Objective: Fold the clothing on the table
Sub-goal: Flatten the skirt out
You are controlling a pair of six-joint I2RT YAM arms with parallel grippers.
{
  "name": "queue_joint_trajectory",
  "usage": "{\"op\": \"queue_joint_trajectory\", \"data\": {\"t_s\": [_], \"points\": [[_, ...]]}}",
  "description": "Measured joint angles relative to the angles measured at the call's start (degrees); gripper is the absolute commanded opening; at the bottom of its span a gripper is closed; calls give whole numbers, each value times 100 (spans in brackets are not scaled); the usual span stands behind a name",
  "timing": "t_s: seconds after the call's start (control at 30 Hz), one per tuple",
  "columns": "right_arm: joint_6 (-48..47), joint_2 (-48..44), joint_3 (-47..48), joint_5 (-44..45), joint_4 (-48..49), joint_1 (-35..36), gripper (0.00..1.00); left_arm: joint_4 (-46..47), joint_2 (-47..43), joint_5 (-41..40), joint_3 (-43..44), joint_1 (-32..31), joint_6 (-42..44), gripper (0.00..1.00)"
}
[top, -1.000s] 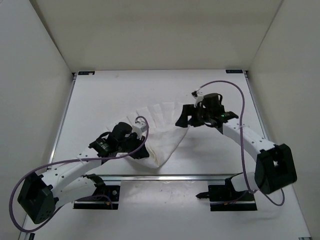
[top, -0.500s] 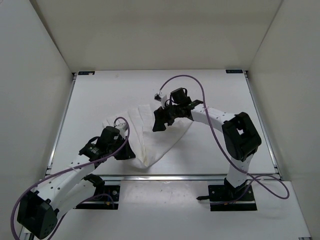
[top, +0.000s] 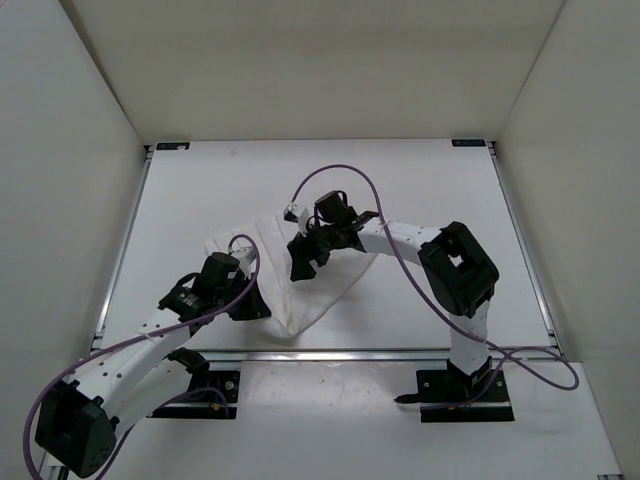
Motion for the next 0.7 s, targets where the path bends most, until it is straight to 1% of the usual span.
{"op": "queue_joint_trajectory", "data": {"t_s": [0.27,0.43,0.47,0.5,0.53,0.57,0.6,0.7], "points": [[-197,492,802,267,122,-129,74,-4,-92,37,0,-4,17,0],[-205,728,973,149,173,-212,71,-4,-111,83,-2,0,13,0],[-205,763,970,127,160,-223,67,0,-116,90,-9,4,13,0],[-219,789,968,122,149,-223,60,0,-125,98,-20,9,13,0],[-254,813,957,120,144,-219,56,-2,-131,103,-33,17,13,0],[-262,822,933,116,138,-205,50,0,-142,105,-46,26,11,0],[-271,824,905,105,131,-188,48,-2,-146,107,-57,35,11,0],[-201,828,822,-9,133,-175,49,-2,-149,131,-72,74,13,0]]}}
